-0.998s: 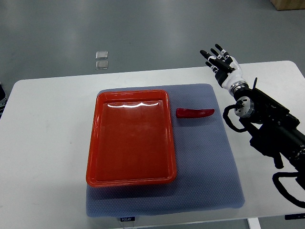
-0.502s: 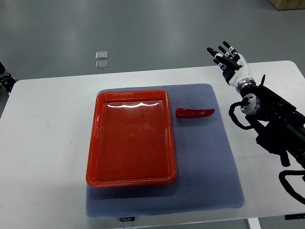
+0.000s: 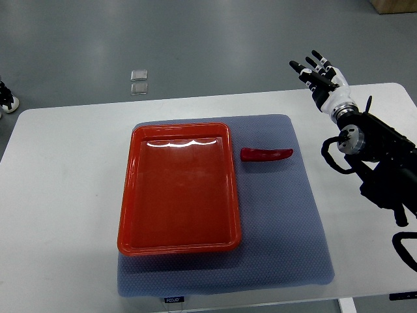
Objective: Place red pepper on red tray
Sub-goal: 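Swing the right hand over and down toward the red pepper, then close the right hand's fingers around the red pepper and lift it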
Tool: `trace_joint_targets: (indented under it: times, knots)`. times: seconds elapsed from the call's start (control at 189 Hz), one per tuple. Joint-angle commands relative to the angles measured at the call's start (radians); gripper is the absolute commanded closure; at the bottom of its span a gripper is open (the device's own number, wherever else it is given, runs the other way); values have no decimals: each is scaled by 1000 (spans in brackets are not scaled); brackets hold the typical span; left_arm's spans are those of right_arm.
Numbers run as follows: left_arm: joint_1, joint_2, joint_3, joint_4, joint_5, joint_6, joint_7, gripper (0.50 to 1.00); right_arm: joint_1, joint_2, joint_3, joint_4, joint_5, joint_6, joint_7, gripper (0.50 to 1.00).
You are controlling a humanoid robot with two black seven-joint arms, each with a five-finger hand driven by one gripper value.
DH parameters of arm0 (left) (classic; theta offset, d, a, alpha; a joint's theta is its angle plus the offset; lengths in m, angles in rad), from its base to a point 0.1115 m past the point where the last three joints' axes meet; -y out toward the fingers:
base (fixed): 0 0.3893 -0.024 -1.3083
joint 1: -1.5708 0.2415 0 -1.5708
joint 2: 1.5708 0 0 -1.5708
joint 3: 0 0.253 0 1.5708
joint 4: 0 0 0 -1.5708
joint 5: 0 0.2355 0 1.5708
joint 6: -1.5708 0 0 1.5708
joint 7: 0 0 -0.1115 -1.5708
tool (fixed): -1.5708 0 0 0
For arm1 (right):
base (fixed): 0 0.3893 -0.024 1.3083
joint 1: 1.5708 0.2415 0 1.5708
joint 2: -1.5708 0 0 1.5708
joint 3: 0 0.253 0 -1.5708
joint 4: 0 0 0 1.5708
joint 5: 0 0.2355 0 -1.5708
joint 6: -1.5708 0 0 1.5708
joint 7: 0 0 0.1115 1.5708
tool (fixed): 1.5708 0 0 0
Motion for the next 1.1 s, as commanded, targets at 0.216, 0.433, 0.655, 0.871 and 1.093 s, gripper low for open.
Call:
trace_joint_targets:
  times: [0.216,0.433,0.655,0.871,1.093]
  knots:
    - [0,0,0,0,0,0,0,500,58,-117,-265,88,-302,2,-3,583]
    - [0,0,0,0,0,0,0,500,144,-220,-426,209,-543,96,-15,583]
    - [0,0,0,0,0,0,0,500,240,-275,-564,277,-753,237,-20,583]
    - [0,0,-1,0,0,0,0,500,265,-261,-689,312,-982,242,-86,585]
    - [0,0,-1,0,0,0,1,500,248,-243,-781,312,-1053,219,-199,587]
